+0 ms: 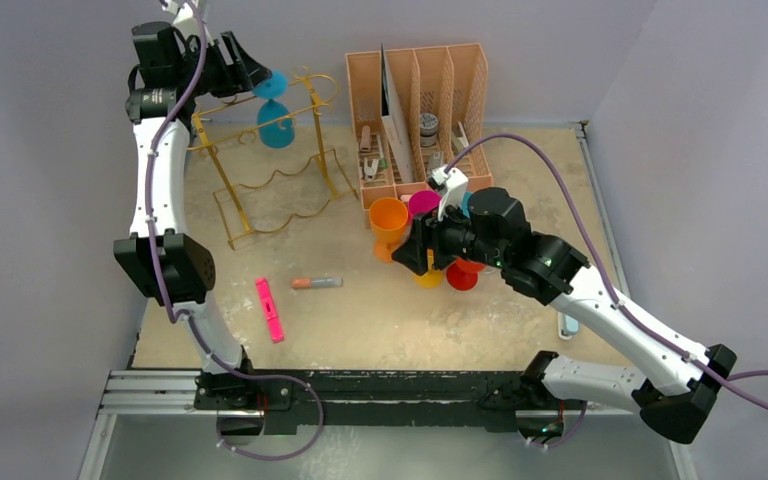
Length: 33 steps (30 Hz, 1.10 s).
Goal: Take the wine glass off the wine glass rack
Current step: Pick up the wine glass from the wine rack.
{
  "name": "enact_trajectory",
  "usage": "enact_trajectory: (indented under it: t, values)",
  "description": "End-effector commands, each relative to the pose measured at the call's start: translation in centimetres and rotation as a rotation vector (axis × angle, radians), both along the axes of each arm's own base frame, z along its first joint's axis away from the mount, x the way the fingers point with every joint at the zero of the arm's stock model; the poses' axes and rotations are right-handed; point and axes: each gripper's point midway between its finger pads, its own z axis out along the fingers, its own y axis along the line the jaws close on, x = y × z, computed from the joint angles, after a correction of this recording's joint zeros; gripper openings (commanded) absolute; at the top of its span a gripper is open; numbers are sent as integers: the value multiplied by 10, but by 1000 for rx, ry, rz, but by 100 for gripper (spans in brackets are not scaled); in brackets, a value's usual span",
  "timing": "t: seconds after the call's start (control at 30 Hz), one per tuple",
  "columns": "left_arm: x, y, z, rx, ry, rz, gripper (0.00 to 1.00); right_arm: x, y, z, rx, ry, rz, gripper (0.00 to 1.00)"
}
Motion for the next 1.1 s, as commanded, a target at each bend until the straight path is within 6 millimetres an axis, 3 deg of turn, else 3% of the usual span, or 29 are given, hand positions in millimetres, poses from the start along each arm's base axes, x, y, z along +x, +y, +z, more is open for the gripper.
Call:
enact_trajectory:
  t: [0.0, 0.47, 0.6, 0.8, 1.07]
  values:
    - [-2, 1, 10, -6, -19, -5, 65, -3, 3, 20, 36, -23, 21, 63]
    - [-4, -2, -1, 1, 31, -37, 53, -2, 6, 17, 34, -1, 18, 63]
    - [-4, -2, -4, -1, 39, -38, 43, -2, 6, 16, 34, 1, 17, 63]
    - [-1, 2, -8, -14, 43, 1, 38, -4, 5, 16, 27, 15, 17, 64]
    - [-2, -1, 2, -121, 28, -19, 22, -10, 3, 14, 32, 54, 14, 64]
